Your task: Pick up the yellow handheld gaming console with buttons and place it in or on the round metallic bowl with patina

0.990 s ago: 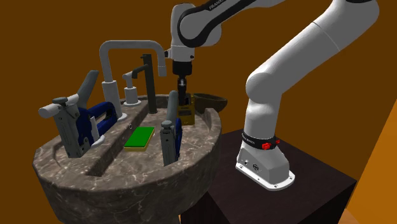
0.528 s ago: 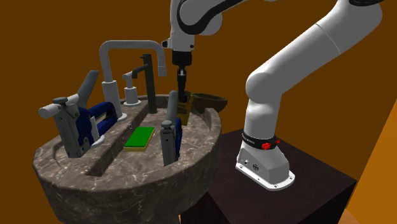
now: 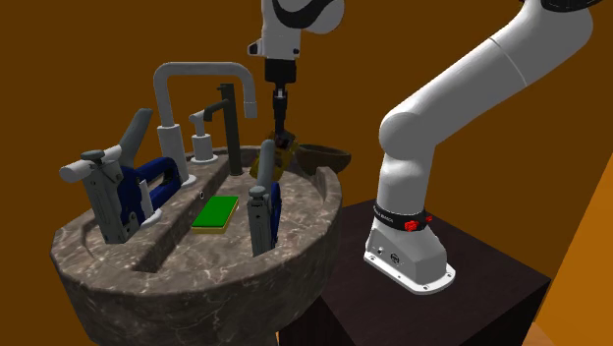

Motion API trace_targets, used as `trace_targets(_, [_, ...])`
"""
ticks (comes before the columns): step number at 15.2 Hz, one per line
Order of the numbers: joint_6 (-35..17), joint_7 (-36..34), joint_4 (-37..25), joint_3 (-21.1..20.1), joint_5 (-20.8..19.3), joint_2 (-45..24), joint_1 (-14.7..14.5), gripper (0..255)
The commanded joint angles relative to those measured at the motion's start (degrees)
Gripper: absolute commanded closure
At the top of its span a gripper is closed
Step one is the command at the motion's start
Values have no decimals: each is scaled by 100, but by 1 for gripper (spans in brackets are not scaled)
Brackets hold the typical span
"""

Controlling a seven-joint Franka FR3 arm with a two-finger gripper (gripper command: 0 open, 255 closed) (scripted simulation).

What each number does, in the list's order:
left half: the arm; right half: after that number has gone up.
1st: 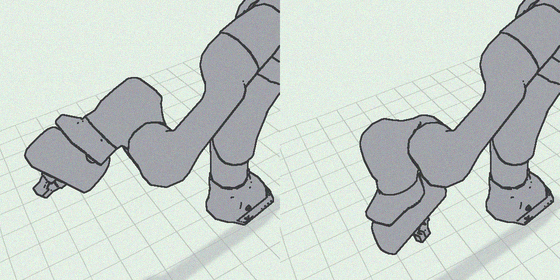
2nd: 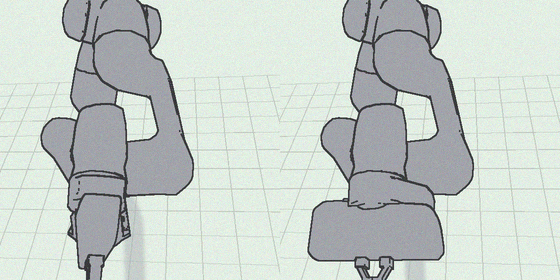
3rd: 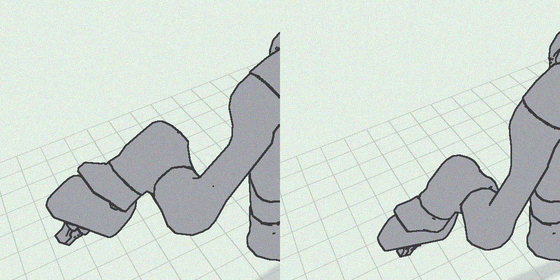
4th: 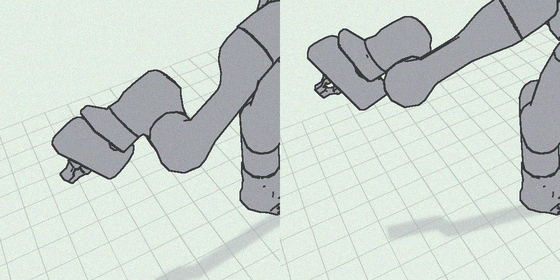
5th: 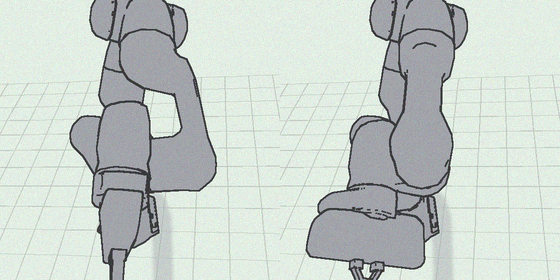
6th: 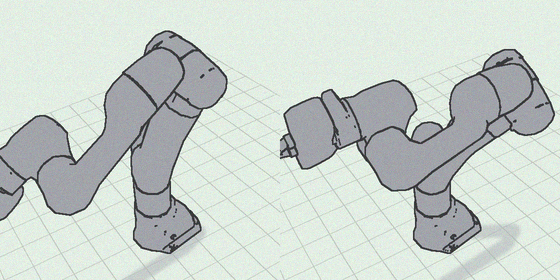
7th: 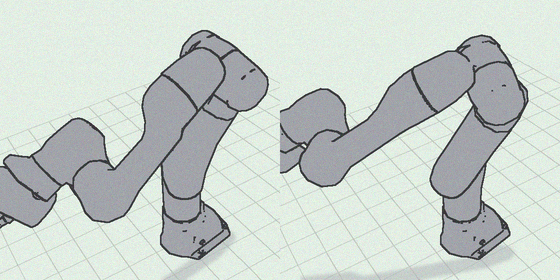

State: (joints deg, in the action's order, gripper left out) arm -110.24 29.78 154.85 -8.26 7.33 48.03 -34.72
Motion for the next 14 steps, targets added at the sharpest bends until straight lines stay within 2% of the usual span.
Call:
trace_targets(1, [183,-15,-158,8,-12,25,2,255])
trace_targets(14, [1164,-44,-1180,99,-107,-15,48,255])
